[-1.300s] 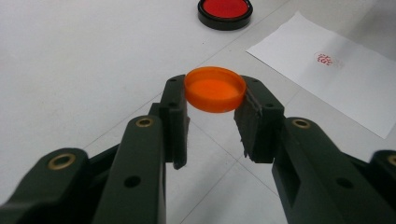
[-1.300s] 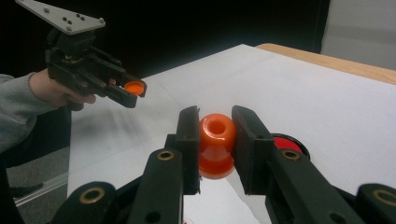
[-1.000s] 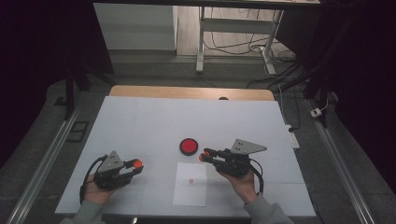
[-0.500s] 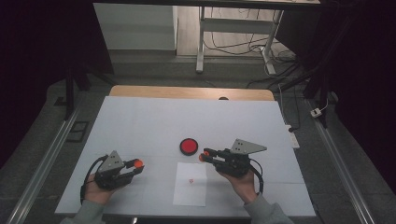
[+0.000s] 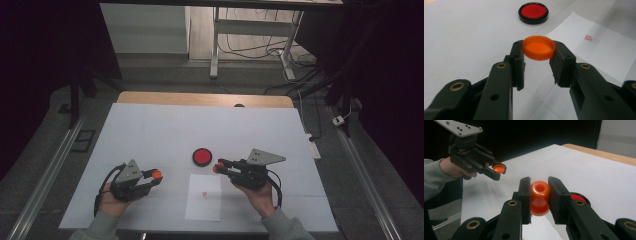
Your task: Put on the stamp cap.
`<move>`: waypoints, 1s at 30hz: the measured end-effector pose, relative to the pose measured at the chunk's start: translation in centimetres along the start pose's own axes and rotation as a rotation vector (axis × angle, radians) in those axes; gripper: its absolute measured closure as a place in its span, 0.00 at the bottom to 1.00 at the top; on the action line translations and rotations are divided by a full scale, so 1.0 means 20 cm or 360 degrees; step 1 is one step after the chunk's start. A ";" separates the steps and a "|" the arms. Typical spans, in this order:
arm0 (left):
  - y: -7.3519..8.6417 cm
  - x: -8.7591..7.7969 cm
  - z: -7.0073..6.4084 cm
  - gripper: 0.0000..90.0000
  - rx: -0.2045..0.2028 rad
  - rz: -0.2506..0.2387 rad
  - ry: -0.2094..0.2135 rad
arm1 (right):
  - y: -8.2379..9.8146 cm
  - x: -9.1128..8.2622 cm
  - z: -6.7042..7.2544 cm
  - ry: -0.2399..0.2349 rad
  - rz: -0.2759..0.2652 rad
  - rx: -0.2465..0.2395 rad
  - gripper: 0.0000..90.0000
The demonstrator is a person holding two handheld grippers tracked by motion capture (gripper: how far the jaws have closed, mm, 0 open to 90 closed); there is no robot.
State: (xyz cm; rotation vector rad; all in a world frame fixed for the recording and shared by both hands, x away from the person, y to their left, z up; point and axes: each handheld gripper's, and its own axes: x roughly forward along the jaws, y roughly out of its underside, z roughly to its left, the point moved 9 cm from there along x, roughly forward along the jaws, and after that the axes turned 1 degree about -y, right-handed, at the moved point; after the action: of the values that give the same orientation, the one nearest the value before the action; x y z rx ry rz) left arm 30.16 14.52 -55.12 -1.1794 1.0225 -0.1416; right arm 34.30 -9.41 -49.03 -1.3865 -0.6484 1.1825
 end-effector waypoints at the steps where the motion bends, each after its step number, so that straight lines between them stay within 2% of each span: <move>1: -0.01 0.01 -0.01 0.72 0.0007 0.0000 0.0003 | 0.00 0.00 0.00 -0.0001 0.0003 0.0000 0.81; 12: -0.09 0.06 -0.06 0.72 0.0074 -0.0002 0.0041 | 0.00 0.00 0.00 0.0007 0.0002 0.0006 0.81; 30: -0.17 0.14 -0.11 0.72 0.0120 0.0003 0.0090 | -0.01 -0.01 -0.01 0.0031 -0.0025 0.0013 0.81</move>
State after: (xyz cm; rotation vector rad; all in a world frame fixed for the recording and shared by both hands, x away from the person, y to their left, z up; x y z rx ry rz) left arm 31.52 9.82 -54.08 -1.1110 1.0591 -0.2116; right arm 34.45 -9.71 -48.81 -1.3819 -0.6389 1.1570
